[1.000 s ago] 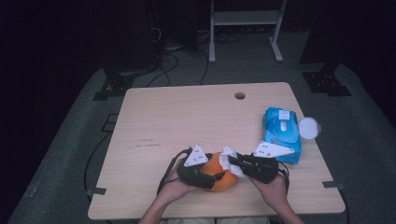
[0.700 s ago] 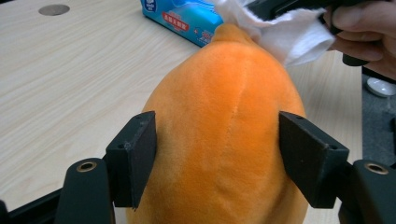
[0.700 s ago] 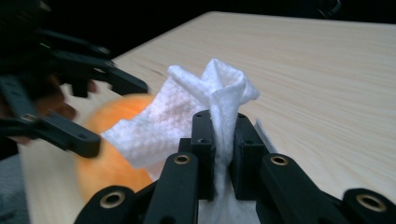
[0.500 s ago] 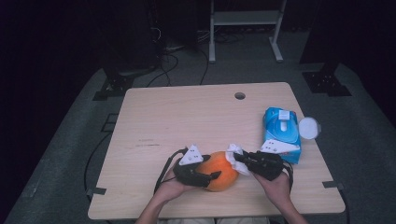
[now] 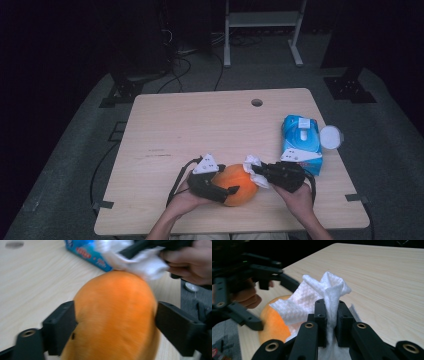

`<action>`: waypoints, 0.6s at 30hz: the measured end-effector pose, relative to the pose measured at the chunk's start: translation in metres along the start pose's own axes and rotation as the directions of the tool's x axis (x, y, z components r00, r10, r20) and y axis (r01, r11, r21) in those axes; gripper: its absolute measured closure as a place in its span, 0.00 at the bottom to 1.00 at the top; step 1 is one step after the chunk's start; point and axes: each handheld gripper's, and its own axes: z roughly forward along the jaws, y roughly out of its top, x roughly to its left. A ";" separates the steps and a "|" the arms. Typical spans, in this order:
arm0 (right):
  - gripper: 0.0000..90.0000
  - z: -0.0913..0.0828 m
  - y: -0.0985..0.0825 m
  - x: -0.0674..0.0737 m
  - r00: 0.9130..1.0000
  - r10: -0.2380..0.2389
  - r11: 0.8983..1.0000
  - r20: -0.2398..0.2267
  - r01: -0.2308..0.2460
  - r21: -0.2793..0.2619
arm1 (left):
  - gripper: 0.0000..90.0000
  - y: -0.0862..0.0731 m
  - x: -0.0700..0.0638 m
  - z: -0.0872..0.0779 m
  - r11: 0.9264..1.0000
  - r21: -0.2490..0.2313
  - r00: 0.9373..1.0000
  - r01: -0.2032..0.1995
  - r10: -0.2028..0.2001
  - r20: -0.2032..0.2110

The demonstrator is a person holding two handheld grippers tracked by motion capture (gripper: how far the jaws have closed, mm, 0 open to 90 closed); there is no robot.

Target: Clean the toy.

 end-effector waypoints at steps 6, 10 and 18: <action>0.89 0.001 0.004 0.005 1.000 -0.006 1.000 0.000 0.006 -0.013 | 0.46 0.003 -0.011 -0.006 0.985 -0.062 0.982 -0.162 0.155 -0.109; 0.90 0.002 0.003 0.006 1.000 -0.013 1.000 -0.009 0.013 -0.010 | 0.45 0.003 -0.013 -0.004 0.982 -0.056 0.980 -0.182 0.177 -0.096; 0.90 0.001 0.001 0.006 1.000 -0.005 1.000 -0.021 0.006 0.022 | 0.17 0.000 -0.002 0.001 0.999 -0.015 0.998 -0.047 0.046 -0.039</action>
